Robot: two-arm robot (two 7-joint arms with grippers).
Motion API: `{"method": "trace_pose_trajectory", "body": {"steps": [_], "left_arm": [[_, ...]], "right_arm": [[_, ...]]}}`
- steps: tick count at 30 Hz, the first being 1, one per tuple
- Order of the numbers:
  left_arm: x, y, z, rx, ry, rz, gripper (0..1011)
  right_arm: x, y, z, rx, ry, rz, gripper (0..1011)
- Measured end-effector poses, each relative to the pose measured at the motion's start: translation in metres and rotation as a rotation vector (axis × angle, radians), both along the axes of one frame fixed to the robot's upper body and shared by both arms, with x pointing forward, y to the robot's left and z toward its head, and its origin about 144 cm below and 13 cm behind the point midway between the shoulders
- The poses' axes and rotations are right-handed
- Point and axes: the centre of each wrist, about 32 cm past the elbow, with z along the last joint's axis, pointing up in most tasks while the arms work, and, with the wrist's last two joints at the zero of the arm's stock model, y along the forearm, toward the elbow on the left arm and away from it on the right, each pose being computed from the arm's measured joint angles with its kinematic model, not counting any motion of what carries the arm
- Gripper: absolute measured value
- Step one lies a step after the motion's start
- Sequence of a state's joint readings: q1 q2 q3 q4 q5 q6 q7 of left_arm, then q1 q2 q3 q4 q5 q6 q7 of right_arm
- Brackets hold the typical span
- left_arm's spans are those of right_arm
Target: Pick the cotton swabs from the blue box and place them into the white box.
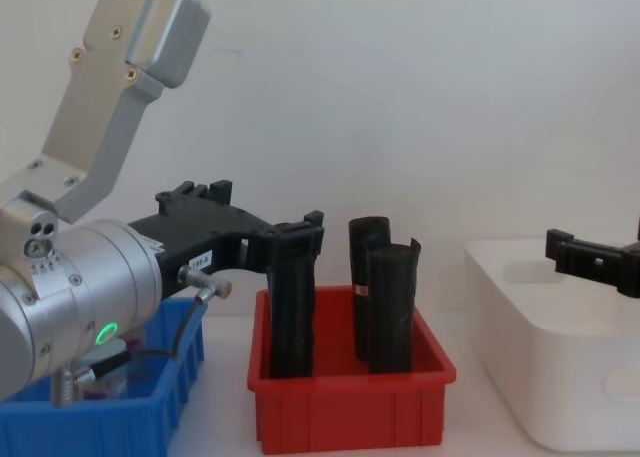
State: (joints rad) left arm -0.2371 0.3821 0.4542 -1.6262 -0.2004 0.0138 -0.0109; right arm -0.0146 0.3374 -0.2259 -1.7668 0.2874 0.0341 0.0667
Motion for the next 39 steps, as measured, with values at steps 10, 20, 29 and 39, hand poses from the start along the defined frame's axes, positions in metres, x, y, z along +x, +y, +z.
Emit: {"method": "trace_pose_trajectory", "body": {"steps": [10, 20, 29, 39], "left_arm": [[0.0, 0.0, 0.0, 0.0, 0.0, 0.0, 1004], [0.0, 0.0, 0.0, 0.0, 0.0, 0.0, 1004], [0.0, 0.0, 0.0, 0.0, 0.0, 0.0, 1004], [0.0, 0.0, 0.0, 0.0, 0.0, 0.0, 1004]], "right_arm": [[0.0, 0.0, 0.0, 0.0, 0.0, 0.0, 1002], [0.0, 0.0, 0.0, 0.0, 0.0, 0.0, 1002], [0.0, 0.0, 0.0, 0.0, 0.0, 0.0, 1002], [0.0, 0.0, 0.0, 0.0, 0.0, 0.0, 1002]]}}
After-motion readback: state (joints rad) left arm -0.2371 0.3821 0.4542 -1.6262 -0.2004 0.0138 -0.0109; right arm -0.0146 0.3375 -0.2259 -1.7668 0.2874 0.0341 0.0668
